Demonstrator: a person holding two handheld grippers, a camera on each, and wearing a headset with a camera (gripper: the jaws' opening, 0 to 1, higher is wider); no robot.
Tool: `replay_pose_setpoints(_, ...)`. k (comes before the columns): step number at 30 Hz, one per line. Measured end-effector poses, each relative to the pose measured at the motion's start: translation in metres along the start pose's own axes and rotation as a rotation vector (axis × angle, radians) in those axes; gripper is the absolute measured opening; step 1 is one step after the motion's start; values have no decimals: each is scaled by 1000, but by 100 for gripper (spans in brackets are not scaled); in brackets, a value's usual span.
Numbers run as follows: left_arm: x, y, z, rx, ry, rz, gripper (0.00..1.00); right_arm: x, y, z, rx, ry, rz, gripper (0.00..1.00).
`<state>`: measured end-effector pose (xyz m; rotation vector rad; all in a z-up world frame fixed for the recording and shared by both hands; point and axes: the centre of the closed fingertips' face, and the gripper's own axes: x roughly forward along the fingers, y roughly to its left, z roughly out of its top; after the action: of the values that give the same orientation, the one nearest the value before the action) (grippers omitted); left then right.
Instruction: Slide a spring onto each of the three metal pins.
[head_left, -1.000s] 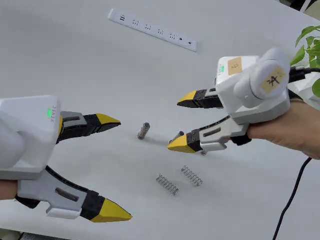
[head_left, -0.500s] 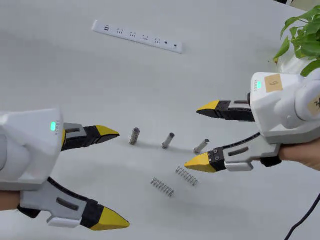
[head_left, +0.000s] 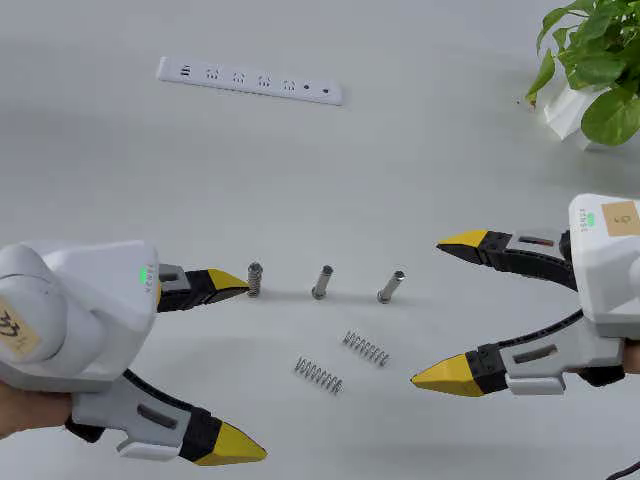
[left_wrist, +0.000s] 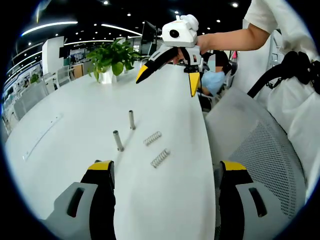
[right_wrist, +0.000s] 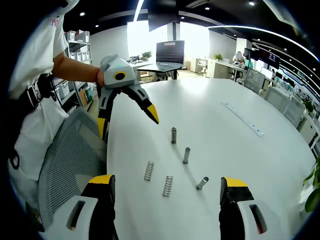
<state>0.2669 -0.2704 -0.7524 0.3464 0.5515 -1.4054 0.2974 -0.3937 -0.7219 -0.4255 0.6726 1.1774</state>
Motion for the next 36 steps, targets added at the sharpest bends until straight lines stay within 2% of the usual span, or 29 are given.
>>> replay_pose_setpoints(1, 2, 0, 1, 2, 0, -2, 84, -2, 0, -4, 0, -4, -5, 86)
replay_pose_setpoints(5, 13, 1, -2, 24, 42, -18, 82, -12, 0, -24, 32, -37, -27, 89)
replay_pose_setpoints(8, 20, 1, -5, 44, 72, -24, 79, -17, -1, -29, 49, -94, -44, 93)
replay_pose_setpoints(11, 26, 1, -8, 54, 96, -32, 78, -22, 2, -36, 49, -109, -42, 97)
replay_pose_setpoints(14, 32, 3, -16, 96, 156, -29, 73, -24, 5, -40, 51, -132, -44, 99)
replay_pose_setpoints(16, 36, 4, -17, 100, 166, -31, 69, -25, 5, -43, 56, -135, -48, 99)
replay_pose_setpoints(17, 38, 6, -20, 110, 186, -23, 68, -25, 6, -46, 61, -134, -51, 99)
replay_pose_setpoints(19, 39, 12, -29, 142, 248, -5, 63, -26, 7, -47, 65, -141, -57, 98)
replay_pose_setpoints(21, 45, 11, -31, 152, 260, -18, 58, -27, 8, -49, 71, -146, -61, 98)
replay_pose_setpoints(24, 51, 15, -37, 191, 314, -18, 47, -29, 9, -52, 79, -154, -69, 98)
replay_pose_setpoints(27, 58, 17, -36, 201, 318, -18, 40, -30, 9, -54, 85, -158, -75, 97)
replay_pose_setpoints(31, 66, 21, -38, 261, 353, -16, 28, -30, 10, -56, 93, -162, -81, 96)
replay_pose_setpoints(33, 72, 21, -38, 256, 360, -25, 26, -30, 10, -56, 96, -166, -82, 96)
replay_pose_setpoints(36, 77, 20, -44, 292, 392, -37, 23, -30, 10, -57, 99, -163, -83, 95)
